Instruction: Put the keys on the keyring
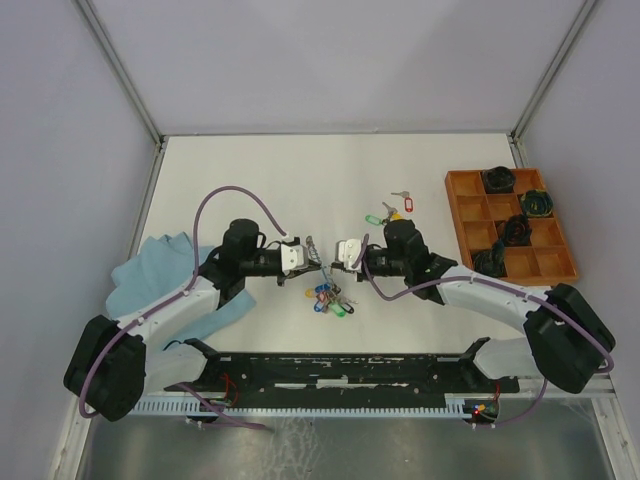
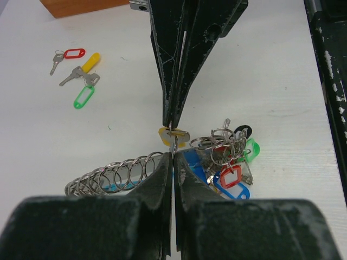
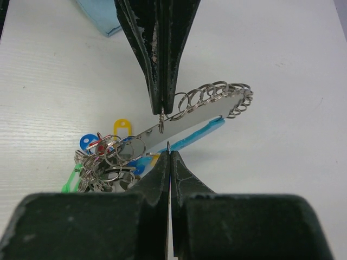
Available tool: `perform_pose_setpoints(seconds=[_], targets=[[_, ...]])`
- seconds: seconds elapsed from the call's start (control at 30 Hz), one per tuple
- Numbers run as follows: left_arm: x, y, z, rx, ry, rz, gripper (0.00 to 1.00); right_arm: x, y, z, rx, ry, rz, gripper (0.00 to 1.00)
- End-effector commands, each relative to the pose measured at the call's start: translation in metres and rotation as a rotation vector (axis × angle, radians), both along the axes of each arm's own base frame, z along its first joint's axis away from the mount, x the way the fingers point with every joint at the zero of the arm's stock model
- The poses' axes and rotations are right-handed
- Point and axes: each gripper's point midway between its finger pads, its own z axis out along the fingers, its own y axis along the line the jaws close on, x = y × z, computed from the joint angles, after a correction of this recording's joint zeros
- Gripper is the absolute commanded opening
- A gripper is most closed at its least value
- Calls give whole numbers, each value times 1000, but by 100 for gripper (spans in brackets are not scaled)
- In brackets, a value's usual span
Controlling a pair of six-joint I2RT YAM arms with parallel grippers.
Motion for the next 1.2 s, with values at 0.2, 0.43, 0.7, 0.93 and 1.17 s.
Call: perform_pose_setpoints(seconds=[0.2, 0.43, 0.7, 0.93, 1.17], targets=[[4, -6, 23, -51, -84, -33, 3, -7, 3, 31, 34, -90, 18, 1], [4, -7, 21, -51, -74, -41, 3, -12, 6, 35, 46, -93, 36, 1], [3, -7, 22, -53, -73, -47, 3, -12, 8, 33, 35, -86, 40, 1], [1, -8, 23, -57, -72, -57, 3, -10, 9, 32, 34, -91, 32, 1], [0, -8, 22, -55, -67, -64, 3, -11, 11, 32, 34, -95, 33, 1]])
